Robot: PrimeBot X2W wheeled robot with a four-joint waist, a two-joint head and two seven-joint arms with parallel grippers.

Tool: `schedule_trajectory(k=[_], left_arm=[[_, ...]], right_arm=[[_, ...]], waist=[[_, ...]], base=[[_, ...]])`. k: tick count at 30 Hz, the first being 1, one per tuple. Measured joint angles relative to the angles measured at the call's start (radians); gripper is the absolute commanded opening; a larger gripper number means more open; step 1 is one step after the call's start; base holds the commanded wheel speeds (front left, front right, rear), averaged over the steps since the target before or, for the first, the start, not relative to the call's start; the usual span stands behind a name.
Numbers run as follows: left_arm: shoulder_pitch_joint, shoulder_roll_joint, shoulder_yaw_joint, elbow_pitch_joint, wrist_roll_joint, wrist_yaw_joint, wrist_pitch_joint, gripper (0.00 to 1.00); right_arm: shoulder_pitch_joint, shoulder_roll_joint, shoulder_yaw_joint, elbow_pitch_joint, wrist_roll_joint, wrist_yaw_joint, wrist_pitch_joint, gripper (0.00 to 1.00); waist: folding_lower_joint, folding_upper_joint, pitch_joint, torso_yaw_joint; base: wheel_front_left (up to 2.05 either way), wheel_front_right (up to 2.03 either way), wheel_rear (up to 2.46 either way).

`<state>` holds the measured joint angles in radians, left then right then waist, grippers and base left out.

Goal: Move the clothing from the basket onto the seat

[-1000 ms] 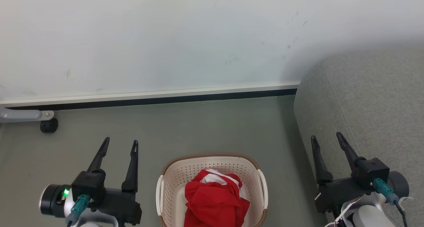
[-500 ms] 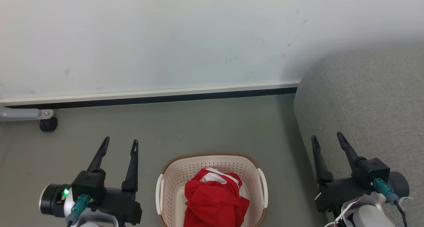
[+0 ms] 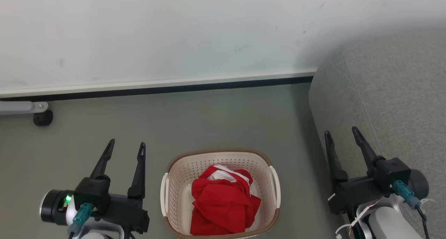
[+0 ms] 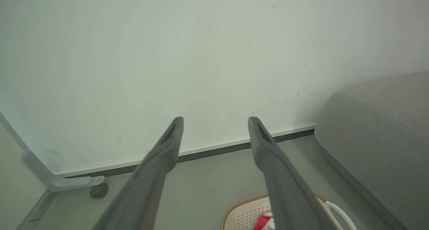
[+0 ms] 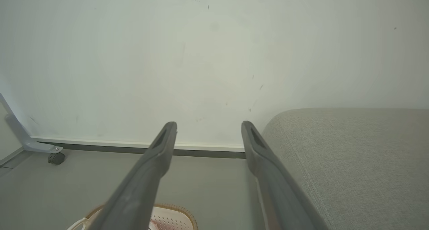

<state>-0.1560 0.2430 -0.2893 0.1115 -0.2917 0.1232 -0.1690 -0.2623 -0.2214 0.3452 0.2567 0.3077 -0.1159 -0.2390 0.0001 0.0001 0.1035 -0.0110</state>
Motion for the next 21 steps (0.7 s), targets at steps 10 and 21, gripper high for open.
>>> schedule_trajectory(k=[10, 21], left_arm=[[-0.034, 0.000, -0.002, -0.006, 0.000, -0.007, 0.009, 1.00], [-0.136, -0.014, -0.045, -0.004, 0.005, -0.039, 0.028, 1.00]], right_arm=[[-0.058, 0.023, 0.003, -0.033, -0.011, -0.003, 0.000, 1.00], [-0.143, 0.051, -0.001, -0.082, -0.036, -0.007, 0.000, 1.00]], waist=[[0.0000, 0.0000, 0.083, -0.015], [0.0002, 0.0001, 0.213, -0.039]], base=[[0.00, 0.00, 0.00], [0.00, 0.00, 0.00]])
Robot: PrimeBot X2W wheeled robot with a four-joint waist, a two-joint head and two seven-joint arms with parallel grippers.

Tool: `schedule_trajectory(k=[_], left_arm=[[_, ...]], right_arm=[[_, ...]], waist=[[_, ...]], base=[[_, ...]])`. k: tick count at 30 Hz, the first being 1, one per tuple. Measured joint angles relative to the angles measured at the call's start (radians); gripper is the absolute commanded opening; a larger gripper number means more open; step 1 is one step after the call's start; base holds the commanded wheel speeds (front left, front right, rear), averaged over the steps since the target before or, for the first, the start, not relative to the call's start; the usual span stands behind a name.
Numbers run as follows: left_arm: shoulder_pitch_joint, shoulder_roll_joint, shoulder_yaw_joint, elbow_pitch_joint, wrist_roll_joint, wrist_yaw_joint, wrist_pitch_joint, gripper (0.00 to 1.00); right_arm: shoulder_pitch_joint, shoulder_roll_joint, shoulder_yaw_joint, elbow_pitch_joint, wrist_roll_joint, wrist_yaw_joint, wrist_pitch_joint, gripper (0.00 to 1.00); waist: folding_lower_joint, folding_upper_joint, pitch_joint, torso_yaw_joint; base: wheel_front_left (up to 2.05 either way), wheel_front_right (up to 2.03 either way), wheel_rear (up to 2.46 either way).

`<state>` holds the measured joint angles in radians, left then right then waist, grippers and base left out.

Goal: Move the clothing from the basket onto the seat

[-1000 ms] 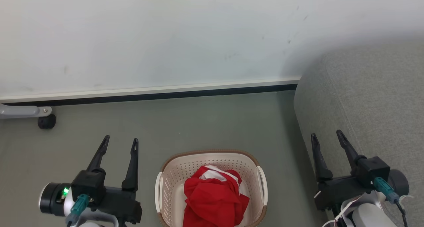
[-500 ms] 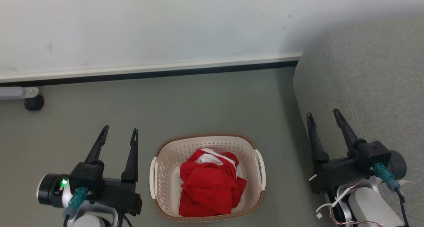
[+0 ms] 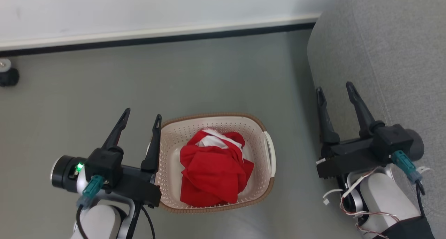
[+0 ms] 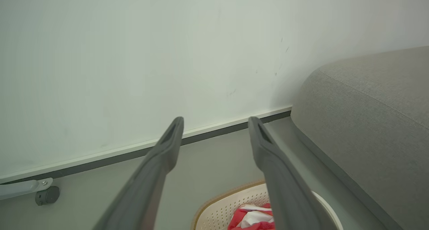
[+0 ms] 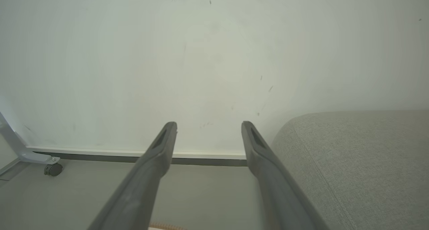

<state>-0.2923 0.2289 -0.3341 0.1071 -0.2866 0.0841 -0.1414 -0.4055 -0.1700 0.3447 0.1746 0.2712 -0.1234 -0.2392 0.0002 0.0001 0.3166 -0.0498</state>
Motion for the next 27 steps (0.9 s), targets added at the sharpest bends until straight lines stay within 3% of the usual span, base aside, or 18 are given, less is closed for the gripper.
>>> schedule_trajectory(k=[27], left_arm=[[-0.277, 0.008, -0.128, 0.206, 0.106, -0.112, 0.130, 1.00]], right_arm=[[-0.209, 0.072, 0.019, -0.130, -0.062, -0.001, -0.002, 1.00]], waist=[[0.0000, 0.0001, 0.380, -0.090]], base=[[0.00, 0.00, 0.00]])
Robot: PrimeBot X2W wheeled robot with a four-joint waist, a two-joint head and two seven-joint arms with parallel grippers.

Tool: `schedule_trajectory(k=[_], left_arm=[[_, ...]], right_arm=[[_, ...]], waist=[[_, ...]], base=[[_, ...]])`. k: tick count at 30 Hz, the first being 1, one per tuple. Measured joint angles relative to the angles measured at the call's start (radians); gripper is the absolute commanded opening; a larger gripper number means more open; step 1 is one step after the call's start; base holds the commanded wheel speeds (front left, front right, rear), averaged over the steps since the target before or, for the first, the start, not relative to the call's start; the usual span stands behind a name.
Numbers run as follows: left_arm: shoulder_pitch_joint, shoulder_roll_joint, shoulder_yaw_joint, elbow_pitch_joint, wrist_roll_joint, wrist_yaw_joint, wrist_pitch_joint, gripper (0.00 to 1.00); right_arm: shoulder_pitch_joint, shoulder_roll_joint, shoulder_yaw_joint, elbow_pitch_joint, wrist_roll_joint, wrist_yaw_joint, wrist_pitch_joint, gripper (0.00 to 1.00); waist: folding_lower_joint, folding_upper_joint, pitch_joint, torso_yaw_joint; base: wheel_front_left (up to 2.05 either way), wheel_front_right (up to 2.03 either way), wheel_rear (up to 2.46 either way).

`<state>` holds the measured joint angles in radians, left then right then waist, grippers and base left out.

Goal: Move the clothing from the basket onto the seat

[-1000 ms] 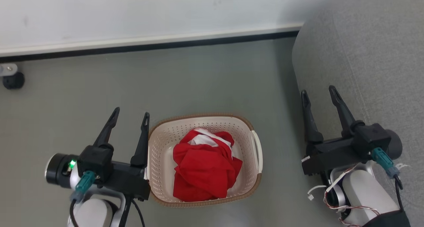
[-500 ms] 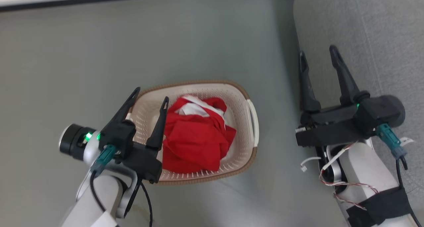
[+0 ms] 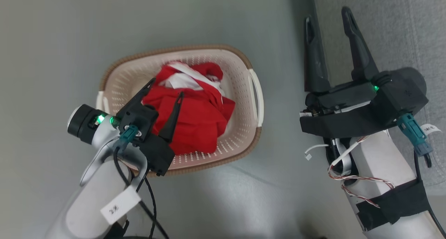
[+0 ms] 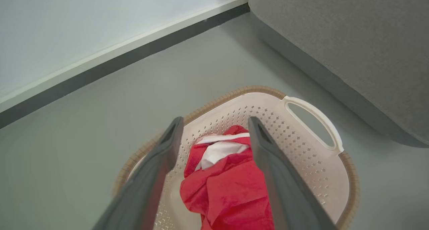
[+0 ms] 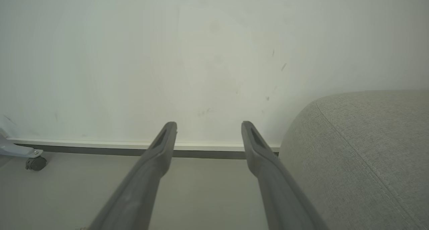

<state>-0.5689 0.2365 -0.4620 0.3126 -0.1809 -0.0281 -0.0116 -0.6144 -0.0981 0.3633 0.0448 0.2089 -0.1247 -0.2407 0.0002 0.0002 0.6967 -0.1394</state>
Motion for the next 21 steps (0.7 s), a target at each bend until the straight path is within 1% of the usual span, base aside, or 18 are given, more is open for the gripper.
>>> schedule_trajectory(k=[13, 21], left_arm=[[-0.099, 0.001, -0.030, 0.150, 0.016, -0.042, 0.027, 1.00], [-0.150, 0.015, -0.056, 0.241, 0.038, -0.053, 0.050, 1.00]], right_arm=[[-0.048, 0.020, 0.034, -0.043, -0.024, 0.000, -0.008, 1.00], [-0.075, 0.029, 0.062, -0.068, -0.025, 0.000, -0.009, 1.00]], waist=[[-0.0001, -0.0001, 0.156, -0.065], [0.0000, -0.0001, 0.223, -0.109]], base=[[0.00, 0.00, 0.00], [0.00, 0.00, 0.00]])
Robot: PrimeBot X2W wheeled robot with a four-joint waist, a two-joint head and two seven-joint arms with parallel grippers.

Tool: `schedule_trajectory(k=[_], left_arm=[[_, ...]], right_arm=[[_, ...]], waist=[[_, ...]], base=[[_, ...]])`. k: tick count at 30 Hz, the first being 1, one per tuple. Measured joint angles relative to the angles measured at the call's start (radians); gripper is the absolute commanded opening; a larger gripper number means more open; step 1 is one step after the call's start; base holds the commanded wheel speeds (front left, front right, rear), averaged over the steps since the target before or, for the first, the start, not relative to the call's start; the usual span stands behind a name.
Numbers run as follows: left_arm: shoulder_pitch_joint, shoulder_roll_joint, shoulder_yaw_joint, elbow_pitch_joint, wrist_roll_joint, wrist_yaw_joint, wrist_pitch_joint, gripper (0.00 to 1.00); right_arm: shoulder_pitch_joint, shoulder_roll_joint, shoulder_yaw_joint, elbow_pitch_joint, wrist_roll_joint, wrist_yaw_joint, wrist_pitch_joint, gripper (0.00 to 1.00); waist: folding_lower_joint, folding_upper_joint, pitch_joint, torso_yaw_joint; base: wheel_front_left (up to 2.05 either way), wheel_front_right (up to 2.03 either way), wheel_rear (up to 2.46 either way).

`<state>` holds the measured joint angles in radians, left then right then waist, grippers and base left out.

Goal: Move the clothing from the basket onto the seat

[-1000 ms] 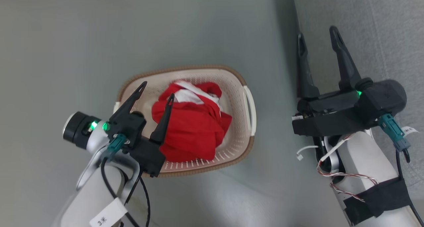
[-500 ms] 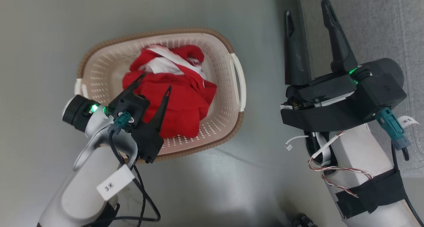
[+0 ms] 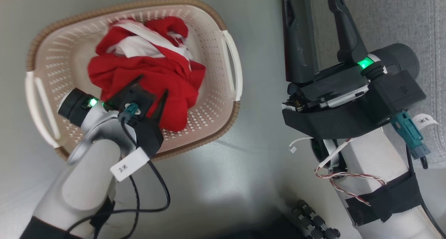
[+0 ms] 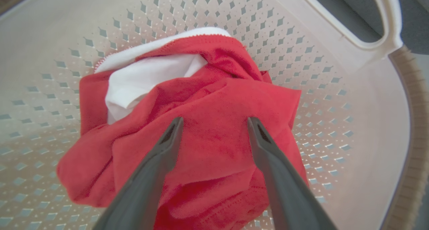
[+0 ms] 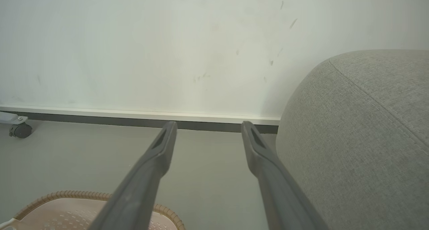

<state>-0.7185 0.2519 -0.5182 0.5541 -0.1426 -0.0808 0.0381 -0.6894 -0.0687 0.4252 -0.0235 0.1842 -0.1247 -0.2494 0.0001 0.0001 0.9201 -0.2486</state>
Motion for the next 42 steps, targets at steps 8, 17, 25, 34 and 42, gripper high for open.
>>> schedule_trajectory(k=[8, 17, 25, 34, 42], left_arm=[[-0.058, 0.009, -0.014, 0.097, 0.029, -0.012, 0.037, 1.00], [-0.097, -0.001, -0.012, 0.214, 0.038, 0.012, 0.092, 1.00], [-0.126, -0.004, -0.012, 0.280, 0.047, 0.028, 0.110, 0.00], [-0.143, -0.033, -0.009, 0.312, 0.044, 0.036, 0.081, 0.00], [-0.156, -0.056, 0.000, 0.307, 0.024, 0.027, -0.030, 0.00]], right_arm=[[-0.012, 0.004, 0.022, -0.006, 0.000, 0.000, -0.003, 1.00], [-0.015, 0.007, 0.034, -0.003, 0.001, -0.003, -0.007, 1.00], [-0.015, 0.007, 0.041, -0.010, 0.023, -0.003, -0.007, 1.00], [-0.016, 0.008, 0.037, -0.004, 0.028, -0.003, -0.007, 1.00], [-0.015, 0.008, 0.009, 0.022, 0.001, -0.003, -0.007, 1.00]], waist=[[-0.0001, 0.0000, 0.051, -0.039], [-0.0001, 0.0000, 0.078, -0.068], [-0.0001, -0.0002, 0.087, -0.078], [-0.0001, -0.0002, 0.075, -0.072], [-0.0001, -0.0002, 0.024, -0.034]], base=[[0.00, 0.00, 0.00], [0.00, 0.00, 0.00], [0.00, 0.00, 0.00], [0.00, 0.00, 0.00], [0.00, 0.00, 0.00]])
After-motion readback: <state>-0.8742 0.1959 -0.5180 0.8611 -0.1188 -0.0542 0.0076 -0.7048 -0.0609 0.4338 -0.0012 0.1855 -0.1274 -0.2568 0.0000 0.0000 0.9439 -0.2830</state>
